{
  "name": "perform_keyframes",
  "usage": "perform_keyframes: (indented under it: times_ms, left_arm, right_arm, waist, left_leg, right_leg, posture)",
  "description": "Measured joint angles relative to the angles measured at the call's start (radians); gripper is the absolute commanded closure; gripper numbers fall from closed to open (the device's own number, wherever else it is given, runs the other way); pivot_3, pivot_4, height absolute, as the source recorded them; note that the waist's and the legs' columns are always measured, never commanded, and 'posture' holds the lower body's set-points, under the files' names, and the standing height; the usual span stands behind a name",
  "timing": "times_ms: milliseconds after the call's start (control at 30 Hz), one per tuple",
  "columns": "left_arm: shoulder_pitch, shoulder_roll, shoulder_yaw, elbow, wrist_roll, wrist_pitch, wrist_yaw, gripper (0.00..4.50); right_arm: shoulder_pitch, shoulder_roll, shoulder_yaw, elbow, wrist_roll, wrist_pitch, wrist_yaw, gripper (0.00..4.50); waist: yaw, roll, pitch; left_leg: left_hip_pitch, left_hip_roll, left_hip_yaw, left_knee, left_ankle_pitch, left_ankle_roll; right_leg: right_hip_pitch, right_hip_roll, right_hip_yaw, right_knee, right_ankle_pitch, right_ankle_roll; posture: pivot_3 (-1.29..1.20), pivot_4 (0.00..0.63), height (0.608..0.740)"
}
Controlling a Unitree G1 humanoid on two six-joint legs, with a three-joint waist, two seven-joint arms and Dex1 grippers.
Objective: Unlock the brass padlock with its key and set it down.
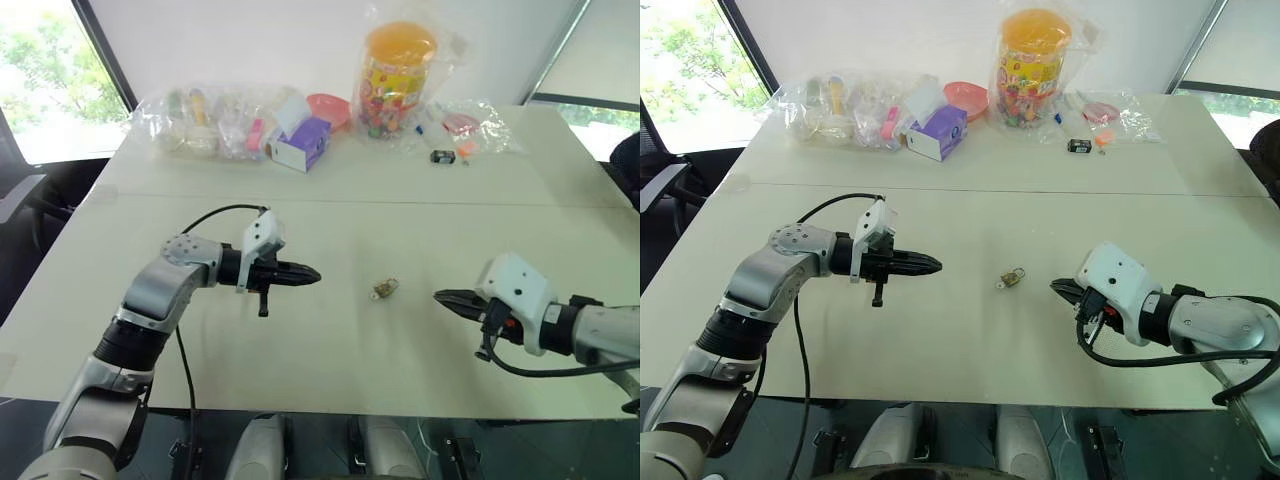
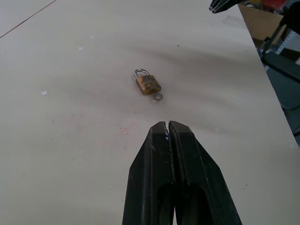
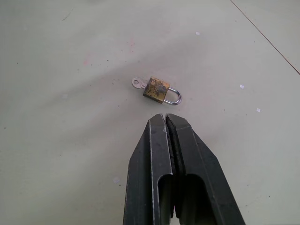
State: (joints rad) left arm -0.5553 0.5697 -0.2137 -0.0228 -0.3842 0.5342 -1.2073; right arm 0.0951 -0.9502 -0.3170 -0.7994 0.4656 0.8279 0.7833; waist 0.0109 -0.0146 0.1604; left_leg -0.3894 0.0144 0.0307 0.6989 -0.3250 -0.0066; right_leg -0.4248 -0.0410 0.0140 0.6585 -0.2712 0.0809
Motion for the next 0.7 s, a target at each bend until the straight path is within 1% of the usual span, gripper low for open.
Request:
perform_keyframes:
  times_ms: [467,700]
  left_arm:
    - [-0.001,-0.001,0.000,-0.011,-0.017,0.028,0.013,4.43]
    - [-0.001,-0.002,0.000,-0.011,-0.017,0.026,0.022,4.43]
  right_arm:
    - [-0.022,-0.014,0.041,0.004,-0.002,-0.011,0.010,4.50]
    - [-0.058,-0.039,0.070,0.053,-0.023,-0.067,0.033,4.50]
  waist:
    - [0.000,0.000,0.000]
    - [0.000,0.000,0.000]
  left_leg:
    - [0.000,0.000,0.000,0.000,0.000,0.000]
    - [0.000,0.000,0.000,0.000,0.000,0.000]
  right_leg:
    - [0.000,0.000,0.000,0.000,0.000,0.000]
    - [0.000,0.000,0.000,0.000,0.000,0.000]
  posture:
    - [0.00,0.150,0.735]
    - [0.00,0.150,0.735]
